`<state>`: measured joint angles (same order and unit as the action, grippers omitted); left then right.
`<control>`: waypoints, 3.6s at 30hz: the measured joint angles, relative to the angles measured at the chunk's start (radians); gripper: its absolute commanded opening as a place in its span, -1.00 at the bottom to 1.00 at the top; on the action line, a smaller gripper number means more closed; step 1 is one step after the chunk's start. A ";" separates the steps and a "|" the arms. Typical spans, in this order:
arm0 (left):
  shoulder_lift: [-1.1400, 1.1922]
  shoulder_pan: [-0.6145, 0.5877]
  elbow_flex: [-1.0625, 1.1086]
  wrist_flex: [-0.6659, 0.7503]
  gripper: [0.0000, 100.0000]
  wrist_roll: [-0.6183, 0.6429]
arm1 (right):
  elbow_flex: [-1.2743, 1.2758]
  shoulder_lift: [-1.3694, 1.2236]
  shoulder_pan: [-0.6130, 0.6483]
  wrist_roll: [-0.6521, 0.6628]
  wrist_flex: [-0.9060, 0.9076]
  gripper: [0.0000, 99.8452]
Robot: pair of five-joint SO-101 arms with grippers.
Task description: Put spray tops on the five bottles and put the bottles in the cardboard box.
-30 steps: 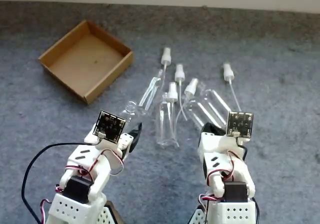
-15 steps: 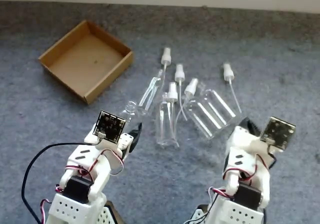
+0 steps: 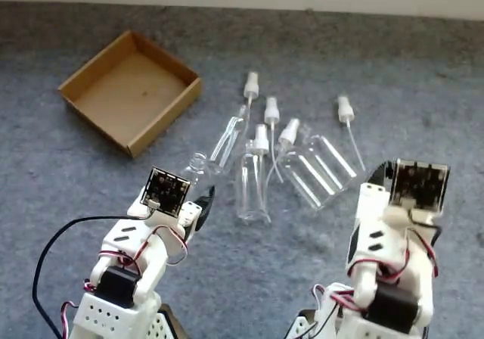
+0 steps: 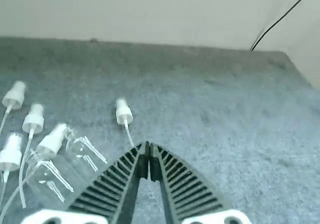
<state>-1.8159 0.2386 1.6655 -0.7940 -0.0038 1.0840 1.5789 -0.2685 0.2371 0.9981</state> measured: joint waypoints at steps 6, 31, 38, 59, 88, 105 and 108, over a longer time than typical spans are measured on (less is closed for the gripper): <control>0.000 0.000 0.000 0.000 -0.86 0.000 | -0.213 -0.388 0.002 0.012 0.077 -0.97; 0.000 -0.091 0.008 0.123 -0.85 0.000 | -0.970 -1.468 0.089 0.120 0.184 -0.58; 0.000 -0.089 0.008 0.126 -0.85 0.000 | -1.267 -1.757 0.192 0.084 0.296 -0.58; 0.000 -0.089 0.008 0.126 -0.85 0.000 | -2.424 -2.694 0.229 0.066 0.586 -0.58; 0.000 -0.089 0.008 0.126 -0.85 0.000 | -2.435 -2.794 0.189 0.064 0.503 -1.00; 0.000 -0.089 0.008 0.126 -0.85 0.000 | -2.708 -2.777 0.189 0.064 0.712 -0.98; 0.000 -0.072 0.008 0.126 -0.85 0.000 | -2.710 -2.708 0.183 0.064 0.746 -0.98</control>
<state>-1.8159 0.1665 1.6732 -0.6682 -0.0038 -1.6256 -1.1293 -0.0859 0.3015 1.7438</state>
